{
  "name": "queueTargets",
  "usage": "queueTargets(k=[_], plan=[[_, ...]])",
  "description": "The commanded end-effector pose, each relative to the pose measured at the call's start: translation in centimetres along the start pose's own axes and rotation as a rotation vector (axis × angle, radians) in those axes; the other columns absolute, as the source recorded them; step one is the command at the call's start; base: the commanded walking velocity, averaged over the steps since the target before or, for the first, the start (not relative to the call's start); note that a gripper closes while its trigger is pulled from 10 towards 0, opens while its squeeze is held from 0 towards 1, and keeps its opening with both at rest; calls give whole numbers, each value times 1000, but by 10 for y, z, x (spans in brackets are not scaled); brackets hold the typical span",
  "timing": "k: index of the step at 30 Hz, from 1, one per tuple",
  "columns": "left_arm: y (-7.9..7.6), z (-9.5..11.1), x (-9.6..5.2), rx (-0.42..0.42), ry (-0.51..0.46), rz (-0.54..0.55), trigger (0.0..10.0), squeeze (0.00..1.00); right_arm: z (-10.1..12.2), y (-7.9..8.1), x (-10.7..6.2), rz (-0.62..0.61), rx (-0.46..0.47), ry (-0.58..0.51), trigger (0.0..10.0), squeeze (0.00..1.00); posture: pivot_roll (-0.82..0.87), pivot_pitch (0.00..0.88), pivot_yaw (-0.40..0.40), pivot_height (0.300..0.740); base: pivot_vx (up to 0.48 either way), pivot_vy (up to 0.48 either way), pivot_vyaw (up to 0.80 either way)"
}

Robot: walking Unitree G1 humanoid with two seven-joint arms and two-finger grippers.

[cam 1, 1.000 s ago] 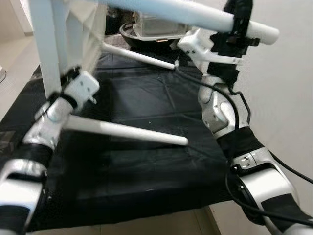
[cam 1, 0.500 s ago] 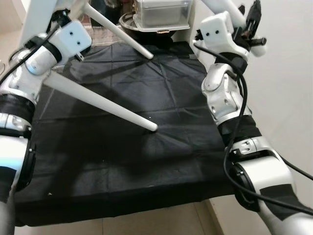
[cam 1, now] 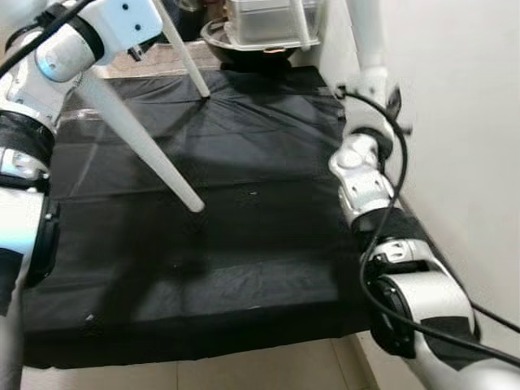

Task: Building children table

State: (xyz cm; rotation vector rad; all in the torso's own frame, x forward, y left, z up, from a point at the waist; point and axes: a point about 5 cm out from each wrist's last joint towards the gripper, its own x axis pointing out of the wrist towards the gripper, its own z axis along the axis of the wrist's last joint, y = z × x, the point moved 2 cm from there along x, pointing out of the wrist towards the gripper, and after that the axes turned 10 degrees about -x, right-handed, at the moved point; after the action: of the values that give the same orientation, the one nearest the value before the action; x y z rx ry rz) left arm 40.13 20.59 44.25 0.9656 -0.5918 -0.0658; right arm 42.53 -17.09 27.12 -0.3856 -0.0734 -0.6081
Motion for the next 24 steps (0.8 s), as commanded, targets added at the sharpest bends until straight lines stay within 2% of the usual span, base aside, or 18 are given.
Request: queueTargets(k=[1,6,10,11,12,13,14,17,19,23,24], plan=[[16,-10,-5,-17,54,61,10000,0,-50,-5,2,7,-24,243,0,0,176,99,33,740,0,0,0],[7,-6,-1,-39,38,31,10000,0,-52,0,-1,16,-23,246,0,0,174,99,40,740,0,0,0],[-28,-14,-3,-93,25,-69,10000,0,-65,8,-9,52,-25,290,0,0,167,104,38,740,0,0,0],[-28,-14,-3,-93,25,-69,10000,0,-65,8,-9,52,-25,290,0,0,167,104,38,740,0,0,0],[-42,-17,-4,-115,21,-104,10000,0,-70,12,-13,72,-26,312,0,0,162,106,36,740,0,0,0],[-42,-17,-4,-115,21,-104,10000,0,-70,12,-13,72,-26,312,0,0,162,106,36,740,0,0,0],[-48,-18,-5,-124,19,-120,10000,0,-73,14,-15,81,-23,324,0,0,162,106,36,740,0,0,0],[-79,-19,-8,-182,-7,-205,10000,0,-83,18,-20,106,-24,360,0,0,160,110,33,740,0,0,0],[-85,-19,-9,-190,-13,-220,10000,0,-84,18,-20,107,-27,361,0,0,160,110,33,740,0,0,0],[-120,-12,-14,-278,-64,-281,10000,0,-89,25,-26,139,-36,374,0,0,159,114,31,740,0,0,0],[-120,-12,-14,-278,-64,-281,10000,0,-89,25,-26,139,-36,374,0,0,159,114,31,740,0,0,0]])
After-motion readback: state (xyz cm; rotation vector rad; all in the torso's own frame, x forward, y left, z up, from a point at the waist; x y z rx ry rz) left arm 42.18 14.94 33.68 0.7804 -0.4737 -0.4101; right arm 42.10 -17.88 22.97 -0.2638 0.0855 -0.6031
